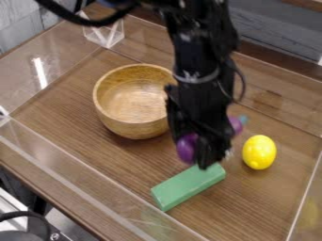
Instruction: Put the purple eggplant in the brown bowl
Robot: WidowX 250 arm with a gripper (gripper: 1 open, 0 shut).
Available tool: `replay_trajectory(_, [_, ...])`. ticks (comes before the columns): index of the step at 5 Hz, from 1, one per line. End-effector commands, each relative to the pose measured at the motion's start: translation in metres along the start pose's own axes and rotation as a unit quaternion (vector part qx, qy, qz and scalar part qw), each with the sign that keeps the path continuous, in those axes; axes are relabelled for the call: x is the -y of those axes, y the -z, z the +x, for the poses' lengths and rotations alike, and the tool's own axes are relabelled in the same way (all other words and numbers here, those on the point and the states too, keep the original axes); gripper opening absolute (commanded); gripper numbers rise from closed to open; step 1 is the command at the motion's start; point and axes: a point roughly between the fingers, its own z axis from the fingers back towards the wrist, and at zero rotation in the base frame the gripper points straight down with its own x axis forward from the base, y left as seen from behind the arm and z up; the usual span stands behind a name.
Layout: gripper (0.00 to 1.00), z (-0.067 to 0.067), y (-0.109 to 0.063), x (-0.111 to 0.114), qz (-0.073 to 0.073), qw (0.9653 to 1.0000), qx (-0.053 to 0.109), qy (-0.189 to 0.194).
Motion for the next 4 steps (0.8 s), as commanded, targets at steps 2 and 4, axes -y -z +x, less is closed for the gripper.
replay_trajectory(2, [0.0, 0.017, -0.029, -0.054, 0.023, 0.9984, 0.04, -0.035])
replay_trajectory(4, [0.0, 0.016, -0.031, -0.093, 0.034, 0.995, 0.048, -0.081])
